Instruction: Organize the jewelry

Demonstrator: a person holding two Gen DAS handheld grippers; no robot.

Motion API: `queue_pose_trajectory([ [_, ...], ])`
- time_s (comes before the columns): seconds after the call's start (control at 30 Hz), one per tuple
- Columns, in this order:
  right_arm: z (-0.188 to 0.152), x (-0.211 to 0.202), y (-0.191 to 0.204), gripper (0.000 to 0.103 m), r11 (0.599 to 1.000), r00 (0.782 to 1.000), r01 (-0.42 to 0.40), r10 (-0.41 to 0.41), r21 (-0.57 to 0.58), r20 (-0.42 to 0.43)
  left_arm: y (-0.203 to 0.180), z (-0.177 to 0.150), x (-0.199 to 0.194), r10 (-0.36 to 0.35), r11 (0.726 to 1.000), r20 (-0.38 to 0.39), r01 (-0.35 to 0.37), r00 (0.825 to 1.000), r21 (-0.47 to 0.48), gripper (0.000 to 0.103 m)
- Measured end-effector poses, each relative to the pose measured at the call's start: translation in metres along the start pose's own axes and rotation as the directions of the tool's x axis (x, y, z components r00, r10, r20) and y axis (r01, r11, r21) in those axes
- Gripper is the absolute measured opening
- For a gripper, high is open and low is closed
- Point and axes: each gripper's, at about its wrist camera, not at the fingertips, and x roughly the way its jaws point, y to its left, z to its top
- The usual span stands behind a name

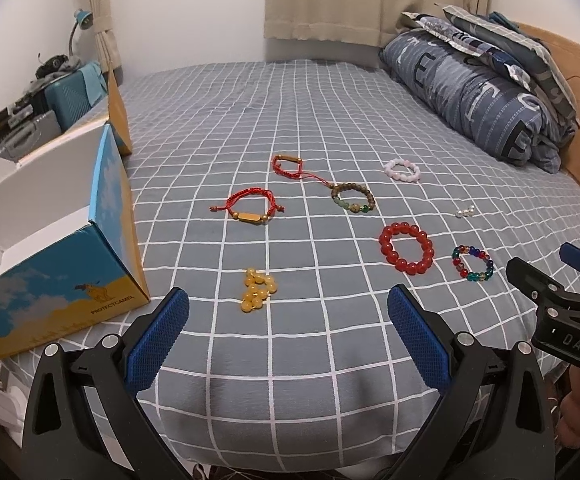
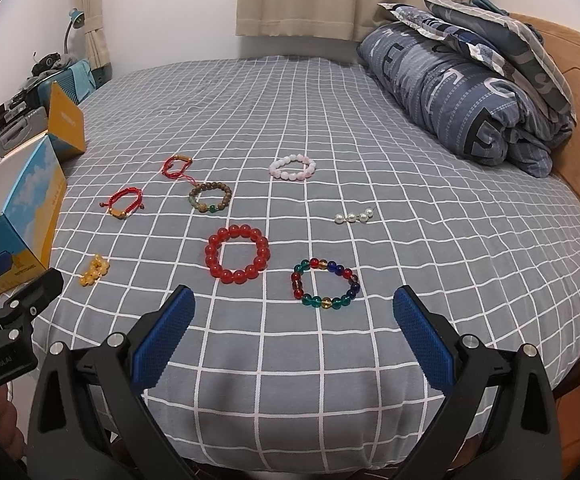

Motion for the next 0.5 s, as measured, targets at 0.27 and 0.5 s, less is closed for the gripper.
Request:
queue_pose_trajectory([
  [0.27, 0.0005, -0.0014, 0.0001, 0.095, 1.0, 1.0, 0.001, -0.001, 0.0, 0.003, -0.0001, 0.001, 0.0005, 0.003, 1.0, 0.002, -0.003, 1.0, -0.002, 0.097],
  [0.5, 0.0016, -0.0039, -0.0008, 0.095, 1.0, 1.0, 0.001, -0.001, 0.001, 0.009, 0.0002, 0.0033, -0.0012, 0.002, 1.0, 0.005, -0.002, 1.0, -0.001, 0.097],
])
